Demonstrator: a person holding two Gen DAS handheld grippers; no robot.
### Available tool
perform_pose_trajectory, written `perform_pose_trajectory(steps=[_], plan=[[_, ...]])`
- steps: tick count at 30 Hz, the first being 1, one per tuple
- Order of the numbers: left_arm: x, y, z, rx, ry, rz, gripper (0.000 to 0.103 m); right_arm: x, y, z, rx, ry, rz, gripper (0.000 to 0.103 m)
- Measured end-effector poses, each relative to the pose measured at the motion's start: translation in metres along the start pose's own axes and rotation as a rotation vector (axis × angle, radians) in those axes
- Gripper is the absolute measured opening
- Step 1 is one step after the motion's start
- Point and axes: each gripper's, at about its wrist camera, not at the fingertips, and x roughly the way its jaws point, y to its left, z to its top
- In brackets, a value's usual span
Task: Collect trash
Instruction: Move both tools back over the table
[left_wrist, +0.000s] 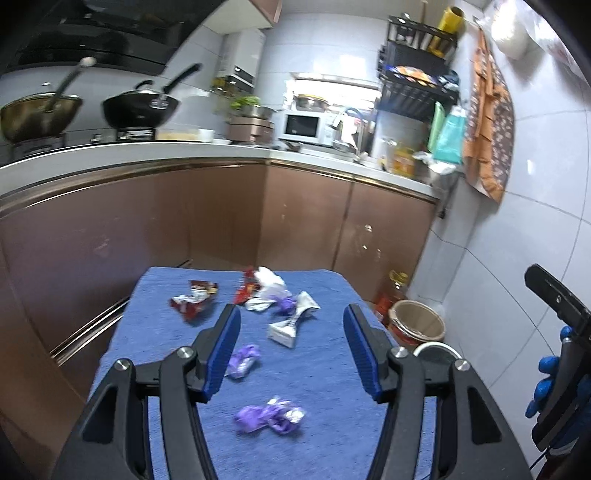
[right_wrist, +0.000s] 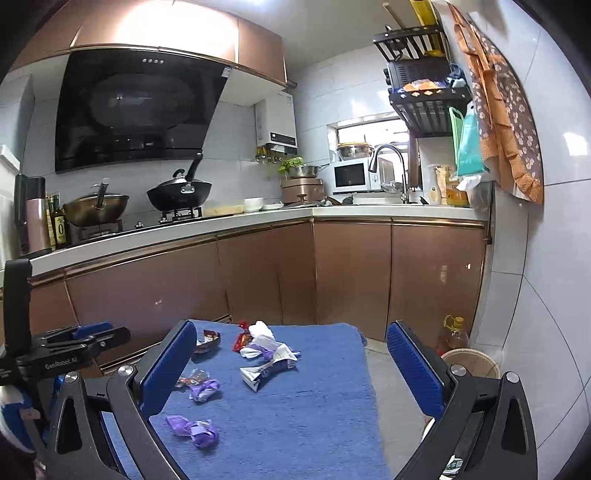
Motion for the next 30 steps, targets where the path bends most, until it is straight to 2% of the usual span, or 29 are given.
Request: perform_pose_trajectory(steps=[5, 15, 25, 27, 30], plan=[[-0.022, 0.024, -0.004, -0.051, -0.028, 0.039, 0.056, -0.013, 0.012, 0.005, -0.019, -0.026, 0.031, 0.103], [-0.045, 0.038, -0.012, -0.063, -0.052, 0.085, 0.056, -0.021, 0.016, 0.006, 0.03, -0.031, 0.102, 0.103], [-0.021, 0.043, -0.028, -0.077, 0.003, 0.051, 0.057, 0.001, 0.014, -0.007, 0.038, -0.001, 0.162, 0.103], [-0.012, 0.04, -0.034, -0.067, 0.019, 0.042, 0.066, 0.009, 0.013, -0.012, 0.042, 0.023, 0.17, 0.103], [0.004, 0.038, -0.046, -0.059, 0.052, 0.014, 0.067, 0.022, 0.011, -0.02, 0.042, 0.061, 0.166, 0.103]])
